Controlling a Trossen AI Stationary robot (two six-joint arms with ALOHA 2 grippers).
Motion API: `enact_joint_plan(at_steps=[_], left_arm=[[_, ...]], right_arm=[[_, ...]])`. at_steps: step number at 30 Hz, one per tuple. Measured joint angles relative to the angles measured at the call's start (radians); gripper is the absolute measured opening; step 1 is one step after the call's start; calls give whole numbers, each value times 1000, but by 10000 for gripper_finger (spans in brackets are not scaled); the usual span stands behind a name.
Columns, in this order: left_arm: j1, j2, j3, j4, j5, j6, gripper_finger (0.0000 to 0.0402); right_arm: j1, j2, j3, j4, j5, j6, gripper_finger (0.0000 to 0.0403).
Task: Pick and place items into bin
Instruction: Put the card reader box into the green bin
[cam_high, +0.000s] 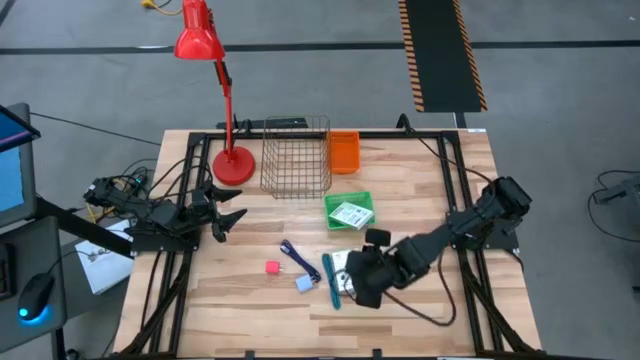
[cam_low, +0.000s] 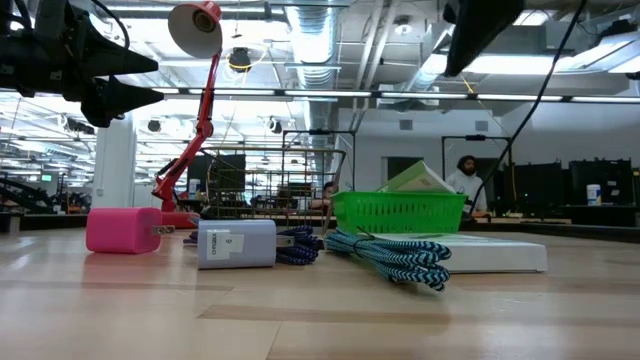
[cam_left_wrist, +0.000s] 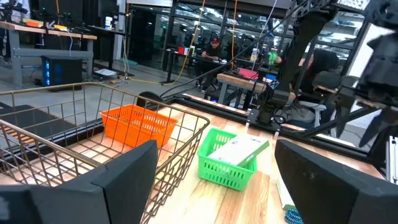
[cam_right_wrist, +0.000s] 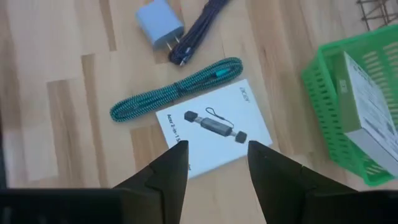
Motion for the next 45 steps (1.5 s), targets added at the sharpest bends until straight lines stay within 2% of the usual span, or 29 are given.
enact_joint_plan(at_steps=[6,12,16,21,34,45], left_arm=[[0,0,0,0,0,0,314],[0,0,0,0,0,0,314],[0,0,0,0,0,0,314],[0,5,0,0,0,0,314],[0,14,0,0,0,0,314],[0,14,0,0,0,0,314]], right_arm=[[42,6,-73,86,14,-1,145],[50,99,-70,153,-32,-58,139],[51,192,-41,135,-72,-100,139],[44,265,4,76,-68,-119,134],[10,280,3,100,-123,-273,133],[12,330,7,109,-159,-328,132]])
